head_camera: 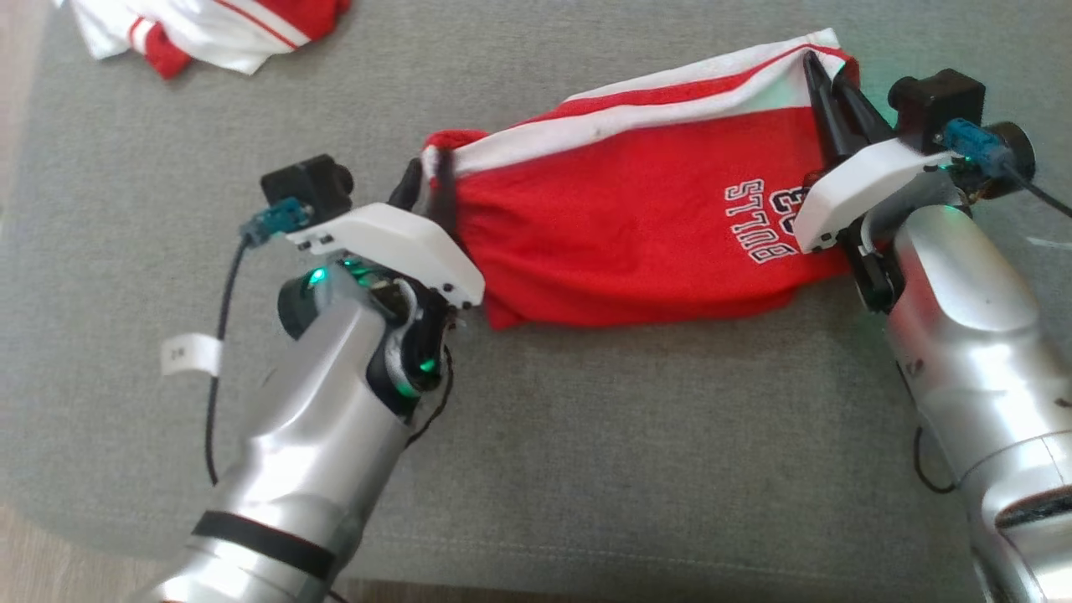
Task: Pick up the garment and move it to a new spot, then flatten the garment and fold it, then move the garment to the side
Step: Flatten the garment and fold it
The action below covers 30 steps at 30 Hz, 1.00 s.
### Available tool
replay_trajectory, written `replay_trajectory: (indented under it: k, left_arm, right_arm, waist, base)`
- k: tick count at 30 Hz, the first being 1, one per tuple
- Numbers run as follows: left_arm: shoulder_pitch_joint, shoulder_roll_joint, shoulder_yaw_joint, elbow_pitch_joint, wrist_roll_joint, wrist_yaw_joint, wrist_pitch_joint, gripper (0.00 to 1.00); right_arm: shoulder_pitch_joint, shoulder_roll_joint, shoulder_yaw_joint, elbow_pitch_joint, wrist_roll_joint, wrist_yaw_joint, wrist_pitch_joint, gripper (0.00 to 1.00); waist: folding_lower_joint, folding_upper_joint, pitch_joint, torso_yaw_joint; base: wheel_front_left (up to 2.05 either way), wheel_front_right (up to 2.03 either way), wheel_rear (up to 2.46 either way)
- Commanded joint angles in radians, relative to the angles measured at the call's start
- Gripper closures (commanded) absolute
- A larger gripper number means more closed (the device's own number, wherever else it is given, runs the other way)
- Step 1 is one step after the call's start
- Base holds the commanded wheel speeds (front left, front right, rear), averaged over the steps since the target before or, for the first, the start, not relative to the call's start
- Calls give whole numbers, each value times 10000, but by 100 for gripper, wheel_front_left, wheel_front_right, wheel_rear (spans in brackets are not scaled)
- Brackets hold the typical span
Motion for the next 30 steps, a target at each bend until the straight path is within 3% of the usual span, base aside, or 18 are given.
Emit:
replay_trajectory:
  k: [1, 6, 12, 17, 21, 30]
  left_arm:
    - [-349, 183, 73, -234, -75, -40, -226, 0]
    - [-219, 183, -413, -380, -24, -459, -863, 0]
    - [480, 540, -251, -1025, 571, -747, -1212, 0]
    - [1786, 963, 635, -2398, 1451, -697, -1250, 0]
    - [3008, 1086, 1463, -3477, 2198, -597, -1252, 0]
    - [4692, 810, 2859, -4809, 3099, -549, -1254, 0]
  right_arm:
    - [-287, 134, 197, -46, 97, 65, -157, 0]
    - [-591, 2, 309, 675, 208, 65, -194, 0]
    - [-664, -344, 331, 974, 298, 65, -204, 0]
    - [-629, -697, 430, 1368, 412, 65, -183, 0]
    - [-477, -654, 1067, 1619, 817, 65, 479, 0]
    - [-89, -835, 2350, 1477, 2319, 65, 2168, 0]
  waist:
    - [-2, 0, -73, 91]
    - [-2, 0, -306, 261]
    - [-2, 0, -679, 278]
    - [-2, 0, -1080, 224]
    - [-2, 0, -1266, 134]
    - [-2, 0, -1086, 79]
  base:
    - [0, 0, 0]
    - [0, 0, 0]
    - [0, 0, 0]
    - [0, 0, 0]
    - [0, 0, 0]
    - [0, 0, 0]
